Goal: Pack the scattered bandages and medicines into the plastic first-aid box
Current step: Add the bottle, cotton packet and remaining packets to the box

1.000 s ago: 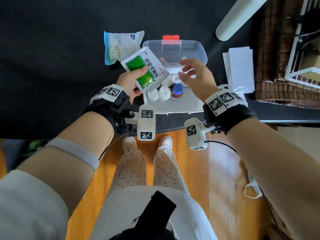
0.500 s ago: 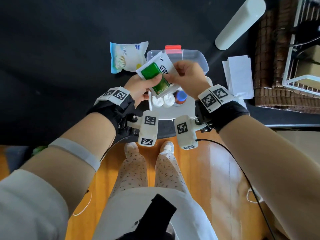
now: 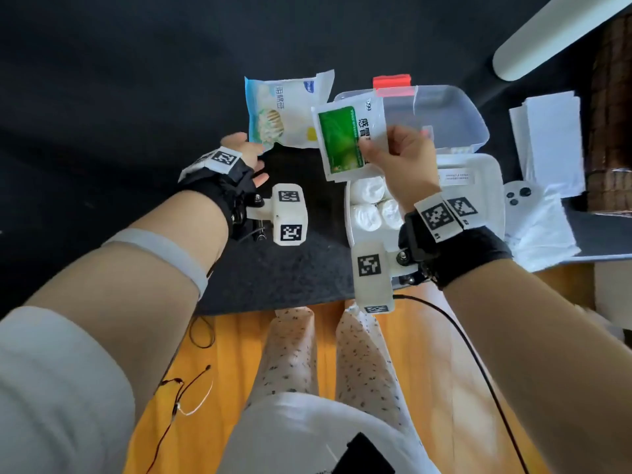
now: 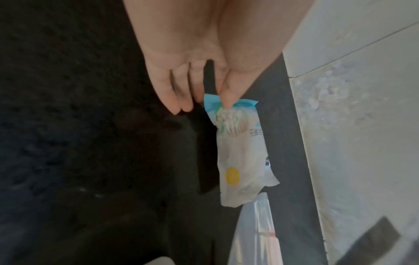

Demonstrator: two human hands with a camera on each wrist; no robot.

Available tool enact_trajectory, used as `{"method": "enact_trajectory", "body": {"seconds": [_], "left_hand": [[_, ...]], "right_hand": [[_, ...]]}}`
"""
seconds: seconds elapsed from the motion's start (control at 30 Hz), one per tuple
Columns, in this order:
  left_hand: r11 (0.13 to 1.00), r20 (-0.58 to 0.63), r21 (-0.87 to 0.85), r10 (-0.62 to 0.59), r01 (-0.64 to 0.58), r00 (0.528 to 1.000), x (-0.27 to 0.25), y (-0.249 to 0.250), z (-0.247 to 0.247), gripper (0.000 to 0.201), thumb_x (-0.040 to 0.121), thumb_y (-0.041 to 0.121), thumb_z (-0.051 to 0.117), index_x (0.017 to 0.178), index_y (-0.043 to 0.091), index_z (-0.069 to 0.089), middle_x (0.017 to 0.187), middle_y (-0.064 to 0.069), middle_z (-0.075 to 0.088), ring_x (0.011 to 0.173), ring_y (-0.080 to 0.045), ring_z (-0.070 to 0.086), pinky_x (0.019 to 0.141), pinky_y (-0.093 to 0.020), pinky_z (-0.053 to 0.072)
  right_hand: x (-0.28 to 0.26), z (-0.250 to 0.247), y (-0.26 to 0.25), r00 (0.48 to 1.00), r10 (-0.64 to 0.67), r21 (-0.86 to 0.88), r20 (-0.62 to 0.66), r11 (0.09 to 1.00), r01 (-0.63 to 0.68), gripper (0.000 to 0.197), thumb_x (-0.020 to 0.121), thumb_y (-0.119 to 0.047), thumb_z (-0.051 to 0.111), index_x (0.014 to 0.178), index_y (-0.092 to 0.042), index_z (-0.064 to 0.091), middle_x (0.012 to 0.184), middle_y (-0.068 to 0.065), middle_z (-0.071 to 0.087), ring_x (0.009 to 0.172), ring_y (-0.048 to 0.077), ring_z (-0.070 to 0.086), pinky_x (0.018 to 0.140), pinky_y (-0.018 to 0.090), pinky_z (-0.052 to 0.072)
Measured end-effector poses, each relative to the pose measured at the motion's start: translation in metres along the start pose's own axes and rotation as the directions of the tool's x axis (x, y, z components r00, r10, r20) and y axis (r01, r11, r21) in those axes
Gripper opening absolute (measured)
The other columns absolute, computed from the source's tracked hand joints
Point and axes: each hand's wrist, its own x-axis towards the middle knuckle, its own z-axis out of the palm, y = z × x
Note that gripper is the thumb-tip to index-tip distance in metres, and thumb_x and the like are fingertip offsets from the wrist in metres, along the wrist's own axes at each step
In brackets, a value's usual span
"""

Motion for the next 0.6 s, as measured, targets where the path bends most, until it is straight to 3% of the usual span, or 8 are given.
{"method": "enact_trajectory", "body": {"seconds": [0.1, 0.13, 0.2, 0.27, 0.33, 0.47, 0.53, 0.6], "left_hand": [[0.997, -0.001, -0.06, -0.046, 0.046, 0.999, 0.005, 0.004, 0.003, 0.008, 0.095, 0.015, 0.047, 0.09, 0.015, 0.053, 0.136, -0.009, 0.054, 0.114, -0.02, 0.06, 0.065, -0.022, 0.051], [0.995, 0.019, -0.073, -0.059, 0.06, 0.998, 0.012, 0.002, 0.004, 0.017, 0.096, 0.017, 0.046, 0.079, 0.017, 0.049, 0.138, -0.01, 0.053, 0.111, -0.018, 0.064, 0.063, -0.02, 0.051], [0.986, 0.017, -0.159, -0.057, 0.059, 0.998, 0.021, 0.002, 0.004, 0.022, 0.097, 0.014, 0.044, 0.076, 0.016, 0.048, 0.134, -0.01, 0.058, 0.072, -0.007, 0.07, 0.059, -0.015, 0.052], [0.985, -0.011, -0.164, -0.061, 0.058, 0.998, 0.024, 0.0, 0.002, 0.023, 0.097, 0.01, 0.044, 0.076, 0.014, 0.05, 0.096, -0.005, 0.072, 0.035, -0.001, 0.058, 0.044, -0.012, 0.048], [0.983, -0.035, -0.171, -0.067, 0.061, 0.997, 0.02, -0.002, 0.002, 0.027, 0.099, 0.009, 0.039, 0.073, 0.013, 0.048, 0.053, 0.002, 0.061, 0.027, 0.0, 0.052, 0.036, -0.012, 0.045], [0.99, 0.015, -0.114, -0.086, 0.087, 0.996, -0.009, -0.001, 0.0, 0.036, 0.102, 0.012, 0.026, 0.068, 0.013, 0.037, 0.039, 0.007, 0.054, 0.024, 0.001, 0.048, 0.034, -0.009, 0.041], [0.987, 0.06, -0.134, -0.079, 0.086, 0.995, -0.026, -0.003, -0.005, 0.038, 0.102, 0.009, 0.023, 0.067, 0.013, 0.037, 0.031, 0.01, 0.052, 0.038, -0.001, 0.054, 0.039, -0.008, 0.043], [0.969, 0.164, -0.232, -0.047, 0.085, 0.985, -0.045, -0.005, -0.006, 0.037, 0.102, 0.009, 0.023, 0.069, 0.012, 0.039, 0.046, 0.007, 0.054, 0.058, -0.006, 0.045, 0.046, -0.012, 0.042]], "right_hand": [[0.001, 0.001, 0.002, 1.0, -0.003, 0.012, 0.007, 1.0, 0.003, 0.004, 0.084, -0.014, 0.065, 0.085, -0.017, 0.062, 0.081, -0.005, 0.067, 0.078, 0.013, 0.064, 0.082, 0.028, 0.055], [0.0, -0.001, 0.002, 1.0, 0.0, 0.021, 0.002, 1.0, 0.0, 0.004, 0.084, -0.014, 0.065, 0.085, -0.017, 0.063, 0.081, -0.006, 0.067, 0.078, 0.012, 0.064, 0.082, 0.027, 0.055], [0.0, -0.003, 0.002, 1.0, 0.006, 0.042, -0.013, 0.999, -0.005, 0.005, 0.084, -0.014, 0.066, 0.088, -0.014, 0.063, 0.082, -0.005, 0.067, 0.081, 0.014, 0.065, 0.085, 0.028, 0.055], [0.0, -0.004, 0.002, 0.999, 0.025, 0.062, -0.029, 0.998, -0.023, 0.006, 0.083, -0.013, 0.066, 0.089, -0.013, 0.063, 0.083, -0.002, 0.067, 0.084, 0.017, 0.065, 0.088, 0.032, 0.055], [-0.001, -0.004, 0.002, 0.998, 0.036, 0.092, -0.044, 0.995, -0.032, 0.007, 0.083, -0.013, 0.066, 0.089, -0.01, 0.065, 0.085, 0.003, 0.068, 0.086, 0.019, 0.064, 0.09, 0.037, 0.054], [-0.009, -0.003, -0.004, 0.997, 0.059, 0.128, -0.05, 0.99, -0.052, 0.002, 0.084, -0.014, 0.065, 0.085, -0.014, 0.063, 0.09, 0.009, 0.066, 0.087, 0.022, 0.062, 0.094, 0.047, 0.051], [-0.013, -0.003, -0.009, 0.996, 0.079, 0.184, -0.037, 0.98, -0.071, 0.005, 0.081, -0.018, 0.066, 0.081, -0.014, 0.062, 0.088, 0.015, 0.064, 0.088, 0.029, 0.062, 0.095, 0.054, 0.048], [-0.017, -0.005, -0.015, 0.996, 0.092, 0.268, -0.016, 0.96, -0.084, 0.027, 0.073, -0.025, 0.067, 0.087, -0.003, 0.062, 0.089, 0.027, 0.06, 0.091, 0.039, 0.062, 0.096, 0.058, 0.045]]}}
